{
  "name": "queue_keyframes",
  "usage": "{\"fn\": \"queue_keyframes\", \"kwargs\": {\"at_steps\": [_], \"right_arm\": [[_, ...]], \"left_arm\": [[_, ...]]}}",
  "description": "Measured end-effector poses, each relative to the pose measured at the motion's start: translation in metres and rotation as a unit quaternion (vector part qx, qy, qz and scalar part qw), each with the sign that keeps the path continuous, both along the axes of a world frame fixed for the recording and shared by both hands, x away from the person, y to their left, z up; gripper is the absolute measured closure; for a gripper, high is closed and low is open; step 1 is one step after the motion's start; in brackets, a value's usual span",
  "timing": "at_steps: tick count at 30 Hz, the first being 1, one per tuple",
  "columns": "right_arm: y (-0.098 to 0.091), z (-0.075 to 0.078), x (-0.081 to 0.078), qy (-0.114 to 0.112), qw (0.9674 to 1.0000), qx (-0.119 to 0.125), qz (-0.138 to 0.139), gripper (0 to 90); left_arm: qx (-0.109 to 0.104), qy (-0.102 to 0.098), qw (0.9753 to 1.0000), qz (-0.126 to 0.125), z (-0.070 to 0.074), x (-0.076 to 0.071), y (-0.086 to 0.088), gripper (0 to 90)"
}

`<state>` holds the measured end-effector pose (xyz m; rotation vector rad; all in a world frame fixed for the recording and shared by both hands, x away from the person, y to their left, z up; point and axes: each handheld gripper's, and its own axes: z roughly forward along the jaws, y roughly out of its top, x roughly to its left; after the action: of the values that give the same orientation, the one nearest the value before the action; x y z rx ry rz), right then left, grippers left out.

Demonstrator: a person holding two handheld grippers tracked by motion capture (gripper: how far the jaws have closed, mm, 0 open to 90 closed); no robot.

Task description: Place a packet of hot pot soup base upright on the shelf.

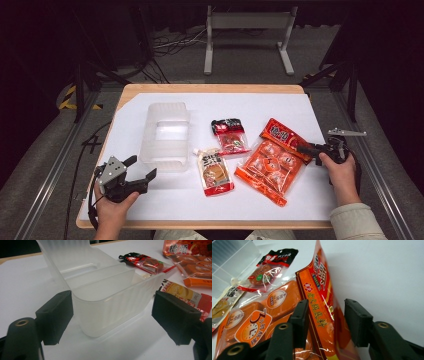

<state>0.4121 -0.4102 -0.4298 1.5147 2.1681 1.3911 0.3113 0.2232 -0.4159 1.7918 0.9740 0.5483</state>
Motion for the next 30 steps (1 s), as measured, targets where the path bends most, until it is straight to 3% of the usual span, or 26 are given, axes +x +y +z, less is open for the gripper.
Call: {"fn": "queue_keyframes", "kwargs": {"at_steps": [4,6,9,14,30], "right_arm": [[0.006,-0.008,0.004,0.021,0.9994,-0.027,0.004,66.4],[0.007,-0.010,0.005,0.020,0.9992,-0.035,0.000,70.5],[0.006,-0.009,0.004,0.019,0.9985,-0.049,-0.015,85.9],[0.008,-0.006,0.003,0.009,0.9975,-0.068,-0.018,90.0],[0.002,0.022,-0.012,-0.035,0.9984,-0.038,-0.022,90.0]], "left_arm": [[0.002,-0.002,1.0000,0.001,-0.001,0.000,0.000,18.2],[0.003,-0.003,1.0000,0.001,0.000,0.000,0.000,18.2],[0.003,-0.003,1.0000,0.001,0.000,0.000,0.001,18.2],[0.003,-0.001,1.0000,-0.001,-0.001,0.000,0.001,19.1],[0.004,-0.012,0.9999,-0.001,0.003,-0.002,-0.001,19.7]]}}
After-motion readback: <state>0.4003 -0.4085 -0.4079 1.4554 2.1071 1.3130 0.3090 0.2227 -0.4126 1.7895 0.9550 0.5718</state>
